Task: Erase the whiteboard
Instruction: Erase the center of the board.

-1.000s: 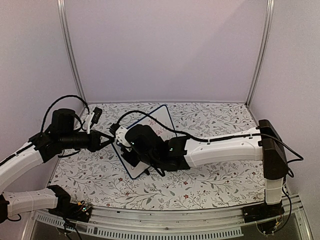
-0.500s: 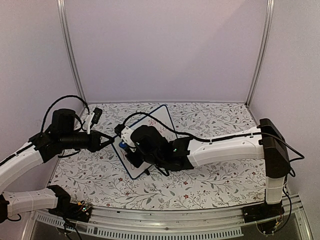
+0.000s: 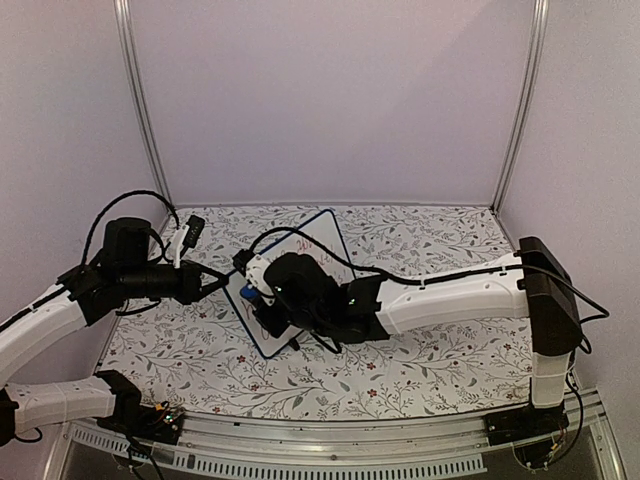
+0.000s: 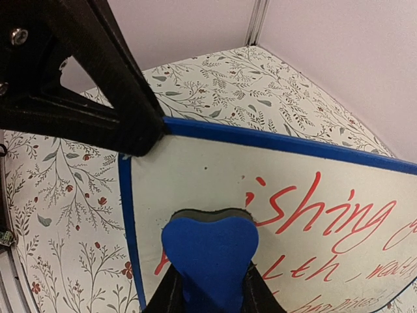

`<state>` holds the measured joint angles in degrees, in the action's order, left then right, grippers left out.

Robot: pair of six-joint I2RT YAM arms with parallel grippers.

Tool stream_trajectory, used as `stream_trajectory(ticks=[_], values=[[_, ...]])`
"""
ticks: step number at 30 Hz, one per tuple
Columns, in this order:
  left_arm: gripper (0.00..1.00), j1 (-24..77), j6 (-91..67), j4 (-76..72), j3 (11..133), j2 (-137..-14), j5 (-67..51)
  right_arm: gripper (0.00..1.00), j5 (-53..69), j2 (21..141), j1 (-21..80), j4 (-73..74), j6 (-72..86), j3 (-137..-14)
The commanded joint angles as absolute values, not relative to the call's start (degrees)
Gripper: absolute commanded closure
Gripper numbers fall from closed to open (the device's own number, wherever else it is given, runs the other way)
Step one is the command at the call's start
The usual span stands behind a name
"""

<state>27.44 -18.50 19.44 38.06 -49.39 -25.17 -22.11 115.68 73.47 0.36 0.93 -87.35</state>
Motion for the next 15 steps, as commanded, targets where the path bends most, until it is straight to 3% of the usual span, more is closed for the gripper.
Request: stream_trajectory(ticks=[1,15], values=[[1.0,29.1,-19.6,18.4,38.0,-48.2,-28.9,0.81,-21.7,115.6,71.1,1.1,1.9,-89.0],[1.0,29.3,-19.6,18.4,38.0,-47.9,-28.6,0.81,-21.2,116.6,69.9,1.2,-1.5,-94.6]])
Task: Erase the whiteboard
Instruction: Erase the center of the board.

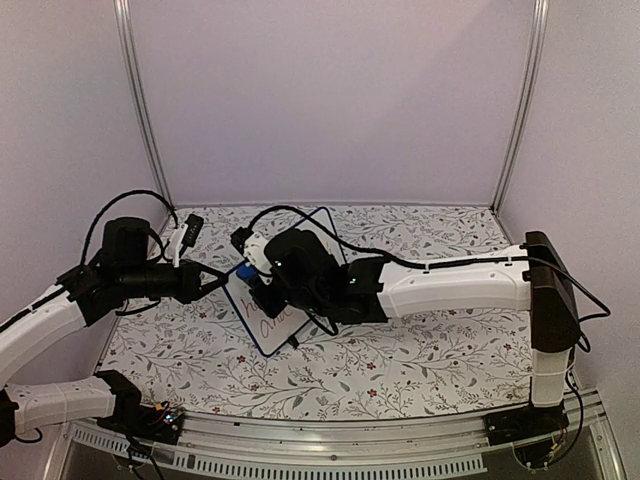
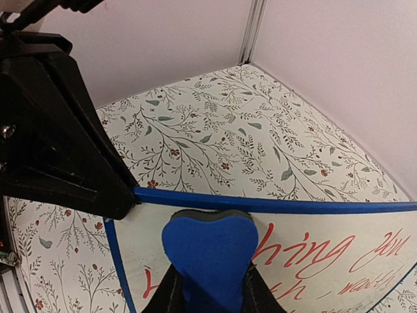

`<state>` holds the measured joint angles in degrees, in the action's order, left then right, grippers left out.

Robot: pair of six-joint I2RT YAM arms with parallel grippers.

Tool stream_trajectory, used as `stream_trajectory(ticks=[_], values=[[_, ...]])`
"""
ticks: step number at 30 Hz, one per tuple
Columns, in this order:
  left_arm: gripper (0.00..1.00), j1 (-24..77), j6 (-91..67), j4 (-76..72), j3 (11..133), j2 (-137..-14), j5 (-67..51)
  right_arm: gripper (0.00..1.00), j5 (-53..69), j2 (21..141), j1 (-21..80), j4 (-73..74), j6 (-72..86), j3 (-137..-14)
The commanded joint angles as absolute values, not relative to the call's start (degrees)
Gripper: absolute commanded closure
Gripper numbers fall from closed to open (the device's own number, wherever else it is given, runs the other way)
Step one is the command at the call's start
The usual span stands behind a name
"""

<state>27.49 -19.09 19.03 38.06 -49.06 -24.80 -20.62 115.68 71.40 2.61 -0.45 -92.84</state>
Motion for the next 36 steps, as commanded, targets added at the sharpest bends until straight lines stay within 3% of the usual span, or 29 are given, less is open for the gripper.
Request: stream_trajectory(ticks=[1,19,36], values=[[1.0,29.3,-19.6,18.4,38.0,-47.9,-28.7,0.81,-21.0,116.8,69.8,1.2,-1.4,-94.3],[1.0,29.4,-19.6,18.4,38.0,-48.0,-28.7,0.82,-15.8,114.8,69.8,0.4,4.0,-83.5],[1.0,29.4,-19.6,18.4,38.0,-48.0,-28.4,0.82,-16.9,115.6,68.7,1.2,0.6,-92.8]])
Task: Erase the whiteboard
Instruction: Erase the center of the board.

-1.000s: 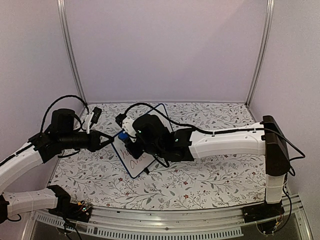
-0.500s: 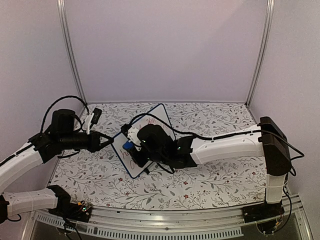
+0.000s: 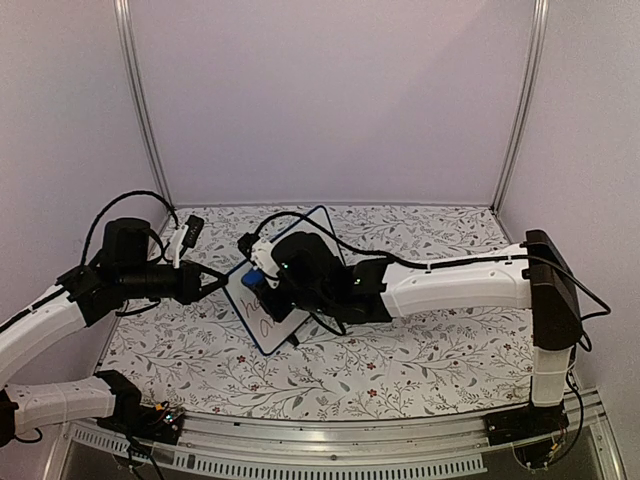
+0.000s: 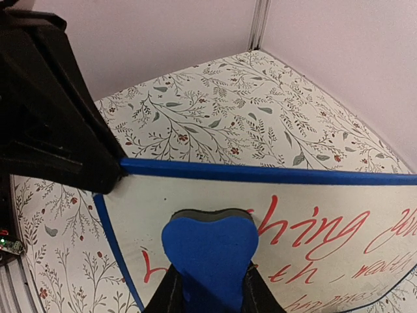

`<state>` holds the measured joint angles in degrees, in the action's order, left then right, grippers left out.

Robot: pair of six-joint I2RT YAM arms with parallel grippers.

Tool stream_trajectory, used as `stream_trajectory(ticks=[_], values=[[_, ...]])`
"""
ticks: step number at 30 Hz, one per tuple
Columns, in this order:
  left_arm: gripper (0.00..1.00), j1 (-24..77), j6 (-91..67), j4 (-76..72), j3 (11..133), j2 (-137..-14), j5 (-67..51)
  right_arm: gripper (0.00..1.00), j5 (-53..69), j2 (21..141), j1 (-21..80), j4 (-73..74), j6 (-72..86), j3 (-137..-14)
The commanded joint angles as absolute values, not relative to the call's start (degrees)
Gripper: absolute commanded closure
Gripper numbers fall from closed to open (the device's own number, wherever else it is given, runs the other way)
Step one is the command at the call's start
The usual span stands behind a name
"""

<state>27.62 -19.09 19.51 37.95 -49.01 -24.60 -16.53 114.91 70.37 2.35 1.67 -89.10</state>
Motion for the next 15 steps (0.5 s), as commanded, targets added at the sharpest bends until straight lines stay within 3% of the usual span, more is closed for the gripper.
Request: stream_trajectory(ticks=[1,5,15], values=[[1.0,29.4,-19.6,18.4,38.0,-48.0,-28.4,0.82,-17.2,115.7,68.6,1.3,0.6,-92.8],[0.99,29.4,-19.6,18.4,38.0,-47.8,-28.2,0.82,-17.9,115.2,68.5,1.6,0.6,-91.2],[0.56,29.4,-19.0,19.1,39.1,-46.5,-25.2,0.83,-19.3,109.7,67.9,0.8,1.5,-83.5]])
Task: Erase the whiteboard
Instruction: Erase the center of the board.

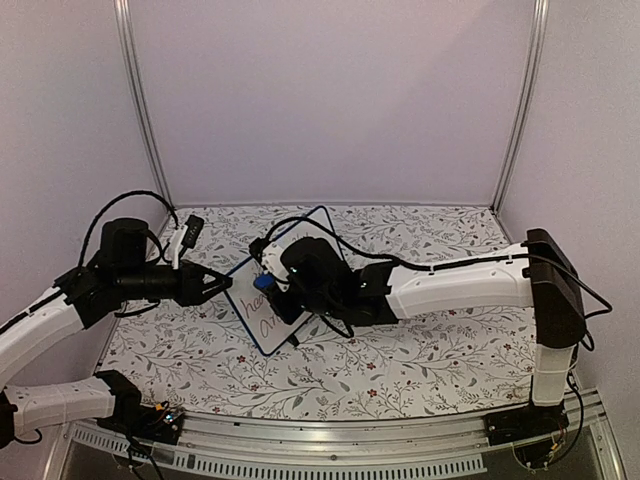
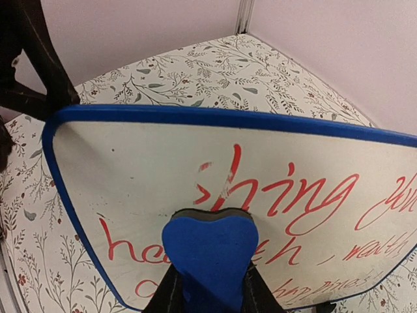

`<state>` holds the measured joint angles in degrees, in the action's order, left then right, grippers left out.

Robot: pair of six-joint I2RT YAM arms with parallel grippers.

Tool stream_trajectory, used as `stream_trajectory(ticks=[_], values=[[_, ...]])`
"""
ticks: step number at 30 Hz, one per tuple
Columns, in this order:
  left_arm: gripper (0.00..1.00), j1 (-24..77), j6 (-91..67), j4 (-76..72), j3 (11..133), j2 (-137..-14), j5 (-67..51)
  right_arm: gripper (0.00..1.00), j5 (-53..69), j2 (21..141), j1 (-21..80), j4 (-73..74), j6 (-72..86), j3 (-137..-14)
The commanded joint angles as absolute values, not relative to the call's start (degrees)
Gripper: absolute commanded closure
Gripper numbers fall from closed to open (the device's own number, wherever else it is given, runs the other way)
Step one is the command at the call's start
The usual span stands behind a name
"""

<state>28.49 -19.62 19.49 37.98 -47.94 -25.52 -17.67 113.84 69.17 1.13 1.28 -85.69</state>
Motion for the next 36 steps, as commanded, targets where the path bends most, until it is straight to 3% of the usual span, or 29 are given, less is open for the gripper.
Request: stream_trajectory(ticks=[1,5,11,18,32,36], values=[[0.53,29.4,-18.8,19.6,39.8,-46.5,-24.6,0.83,-19.3,109.1,67.7,0.8,1.3,-83.0],[0.42,29.4,-18.0,22.5,44.2,-48.3,-21.7,0.83,-18.2,107.2,66.6,0.5,0.7,-81.4],[0.37,29.4,-15.1,24.5,50.5,-55.7,-19.0,0.83,-15.9,106.2,65.5,0.4,0.6,-81.8],[0.49,29.4,-16.3,18.5,47.1,-55.6,-24.2,0.83,-11.9,107.4,65.5,0.4,0.6,-83.8],[0.53,29.3,-16.3,16.1,43.4,-55.7,-25.2,0.82,-9.3,108.9,65.5,0.4,0.7,-86.2],[0.6,29.2,-16.6,15.7,43.2,-55.9,-25.4,0.82,-8.7,109.5,65.5,0.4,0.6,-87.8]])
